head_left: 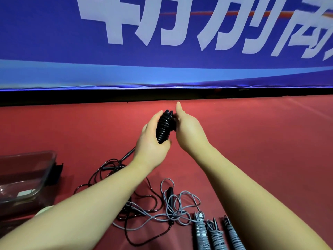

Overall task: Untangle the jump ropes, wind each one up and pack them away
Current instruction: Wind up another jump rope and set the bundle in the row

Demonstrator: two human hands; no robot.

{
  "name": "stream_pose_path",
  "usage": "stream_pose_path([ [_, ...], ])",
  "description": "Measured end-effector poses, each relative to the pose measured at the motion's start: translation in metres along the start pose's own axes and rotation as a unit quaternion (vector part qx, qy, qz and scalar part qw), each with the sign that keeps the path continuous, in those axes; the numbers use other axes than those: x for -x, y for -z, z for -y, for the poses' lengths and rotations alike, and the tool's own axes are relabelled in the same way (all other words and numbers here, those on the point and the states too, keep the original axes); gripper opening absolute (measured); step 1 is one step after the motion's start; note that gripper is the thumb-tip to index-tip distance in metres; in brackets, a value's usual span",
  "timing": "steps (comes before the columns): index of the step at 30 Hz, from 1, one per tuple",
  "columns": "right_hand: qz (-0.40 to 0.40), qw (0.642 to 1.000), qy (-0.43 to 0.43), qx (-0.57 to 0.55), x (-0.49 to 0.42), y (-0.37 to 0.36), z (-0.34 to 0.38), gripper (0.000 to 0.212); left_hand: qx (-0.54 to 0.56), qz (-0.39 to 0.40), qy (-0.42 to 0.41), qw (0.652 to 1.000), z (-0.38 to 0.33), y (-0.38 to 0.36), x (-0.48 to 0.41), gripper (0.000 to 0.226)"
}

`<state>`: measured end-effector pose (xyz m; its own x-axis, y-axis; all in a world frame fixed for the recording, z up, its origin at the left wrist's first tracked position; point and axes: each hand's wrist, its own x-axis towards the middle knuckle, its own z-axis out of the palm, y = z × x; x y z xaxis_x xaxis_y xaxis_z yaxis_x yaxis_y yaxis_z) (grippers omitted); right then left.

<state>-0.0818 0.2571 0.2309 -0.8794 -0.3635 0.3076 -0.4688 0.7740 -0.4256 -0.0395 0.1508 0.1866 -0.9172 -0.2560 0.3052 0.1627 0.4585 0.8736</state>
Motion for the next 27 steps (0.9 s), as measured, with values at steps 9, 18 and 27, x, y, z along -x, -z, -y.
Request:
stream_pose_path([
  [9, -0.022, 0.878, -0.14, -0.458, 0.003, 0.004, 0.011, 0.047, 0.067, -0.051, 0.009, 0.996, 0.001, 0.006, -0.002, 0.074],
  [18, -0.037, 0.521, -0.338, -0.783, -0.011, 0.008, 0.02, 0.008, 0.061, -0.066, 0.012, 0.996, -0.009, 0.011, -0.01, 0.079],
  [27, -0.021, 0.887, -0.168, -0.43, -0.027, 0.005, 0.025, 0.023, 0.093, -0.095, 0.022, 0.991, -0.003, 0.012, -0.011, 0.065],
])
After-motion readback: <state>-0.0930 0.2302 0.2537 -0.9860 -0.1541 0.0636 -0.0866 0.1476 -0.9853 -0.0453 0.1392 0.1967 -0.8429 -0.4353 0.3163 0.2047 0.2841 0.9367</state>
